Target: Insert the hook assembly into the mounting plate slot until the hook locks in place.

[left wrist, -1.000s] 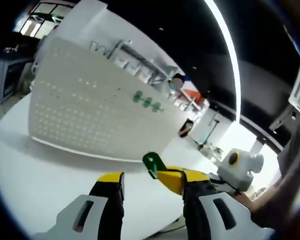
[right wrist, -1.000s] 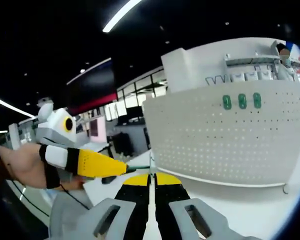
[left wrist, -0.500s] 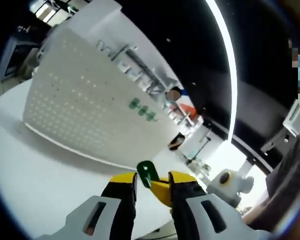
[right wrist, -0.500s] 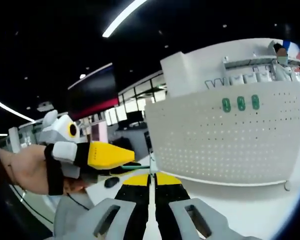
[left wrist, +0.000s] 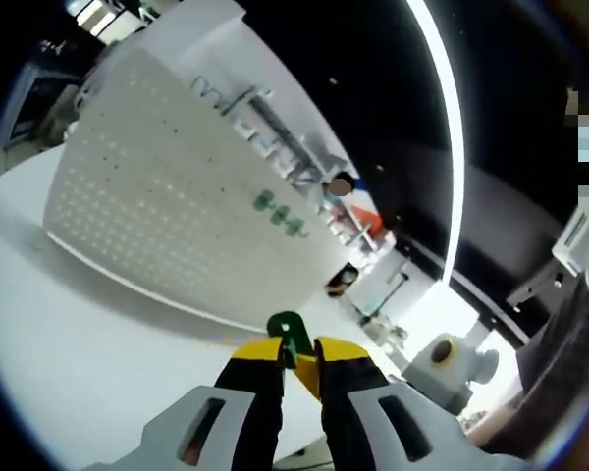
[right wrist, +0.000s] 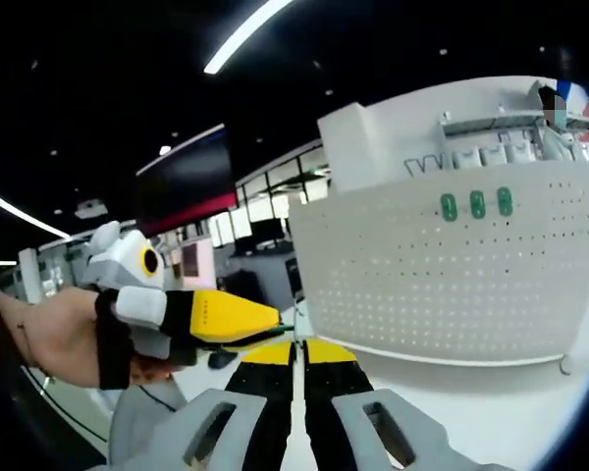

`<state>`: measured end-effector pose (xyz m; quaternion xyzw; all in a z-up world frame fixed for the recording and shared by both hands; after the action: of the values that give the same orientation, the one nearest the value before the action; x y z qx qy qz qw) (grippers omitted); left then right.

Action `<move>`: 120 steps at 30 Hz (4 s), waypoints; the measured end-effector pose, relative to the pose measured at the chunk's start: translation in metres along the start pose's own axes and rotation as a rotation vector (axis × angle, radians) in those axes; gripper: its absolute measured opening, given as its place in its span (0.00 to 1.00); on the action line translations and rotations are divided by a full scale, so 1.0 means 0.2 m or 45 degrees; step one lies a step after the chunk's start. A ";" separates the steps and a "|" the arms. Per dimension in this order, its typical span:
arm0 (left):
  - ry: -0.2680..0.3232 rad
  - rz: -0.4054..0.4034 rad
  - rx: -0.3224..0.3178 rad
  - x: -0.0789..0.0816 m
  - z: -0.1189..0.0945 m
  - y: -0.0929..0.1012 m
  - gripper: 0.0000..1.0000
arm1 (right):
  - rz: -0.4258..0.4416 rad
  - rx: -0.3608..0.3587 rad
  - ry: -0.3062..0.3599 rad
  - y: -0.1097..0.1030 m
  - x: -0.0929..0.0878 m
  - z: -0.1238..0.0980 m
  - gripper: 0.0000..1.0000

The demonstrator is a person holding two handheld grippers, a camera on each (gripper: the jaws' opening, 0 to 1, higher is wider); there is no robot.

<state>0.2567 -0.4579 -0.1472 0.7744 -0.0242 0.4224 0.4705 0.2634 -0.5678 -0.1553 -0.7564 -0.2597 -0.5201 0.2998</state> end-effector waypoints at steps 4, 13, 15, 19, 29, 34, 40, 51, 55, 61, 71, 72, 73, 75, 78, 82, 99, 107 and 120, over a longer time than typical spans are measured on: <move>-0.006 0.003 0.008 0.00 0.00 -0.01 0.07 | 0.005 0.003 0.003 0.00 0.00 0.00 0.00; -0.034 0.016 0.015 0.00 0.01 -0.03 0.05 | 0.011 0.000 -0.005 0.01 -0.01 0.01 0.00; -0.038 0.011 0.017 0.00 0.01 -0.03 0.05 | 0.002 0.000 -0.008 0.01 -0.01 0.01 0.00; -0.032 0.000 0.012 0.01 0.01 -0.03 0.05 | -0.023 -0.011 0.002 0.01 -0.01 0.01 0.00; -0.020 -0.049 0.006 0.00 0.02 -0.03 0.03 | -0.052 -0.029 0.011 0.02 -0.01 0.01 0.01; -0.025 -0.046 0.011 0.01 0.03 -0.03 0.03 | -0.050 -0.030 0.014 0.02 0.00 0.02 0.01; -0.037 -0.040 0.020 0.01 0.03 -0.04 0.02 | -0.081 -0.032 0.005 0.02 0.00 0.02 0.01; -0.086 0.049 0.081 0.01 0.03 -0.04 0.02 | -0.076 -0.033 -0.020 0.02 -0.01 0.03 0.02; -0.098 0.067 0.097 0.01 0.02 -0.04 0.02 | -0.076 -0.023 -0.012 0.01 0.00 0.03 0.02; -0.093 0.090 0.120 0.02 0.01 -0.04 0.02 | -0.077 -0.013 -0.017 0.00 0.00 0.03 0.02; -0.124 0.169 0.191 0.01 0.00 -0.05 0.02 | -0.081 -0.027 -0.061 0.01 -0.01 0.03 0.05; -0.130 0.199 0.214 0.02 0.00 -0.05 0.02 | -0.077 -0.029 -0.070 0.01 -0.01 0.03 0.06; -0.138 0.222 0.226 0.02 0.00 -0.05 0.02 | -0.073 -0.029 -0.074 0.01 -0.01 0.02 0.07; -0.142 0.261 0.253 0.02 0.00 -0.05 0.02 | -0.067 -0.027 -0.080 0.01 -0.01 0.01 0.07; -0.152 0.341 0.315 0.03 -0.01 -0.04 0.02 | -0.063 -0.025 -0.094 0.01 -0.03 0.00 0.06; -0.148 0.385 0.375 0.04 -0.02 -0.04 0.02 | -0.046 -0.037 -0.109 0.00 -0.04 -0.03 0.06; -0.137 0.673 0.642 0.11 -0.09 -0.12 0.02 | 0.014 -0.157 -0.158 0.01 -0.15 -0.13 0.06; -0.071 0.743 0.732 0.19 -0.11 -0.17 0.02 | 0.035 -0.215 -0.187 0.05 -0.18 -0.16 0.06; 0.008 0.787 0.795 0.29 -0.11 -0.23 0.02 | 0.031 -0.259 -0.190 0.09 -0.18 -0.14 0.06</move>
<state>0.3007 -0.3957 -0.1352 0.8346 -0.1245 0.5326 0.0654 0.2473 -0.6032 -0.1840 -0.8226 -0.2179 -0.4824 0.2078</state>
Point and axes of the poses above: the point that each gripper's makers call its tool centre point, and the gripper's own axes: z roughly forward along the fingers, y roughly to its right, x roughly out of its top, the point moved 7 cm from there along -z, roughly backward along the fingers, and after that the axes turned 11 degrees about -y, right-handed, at the moved point
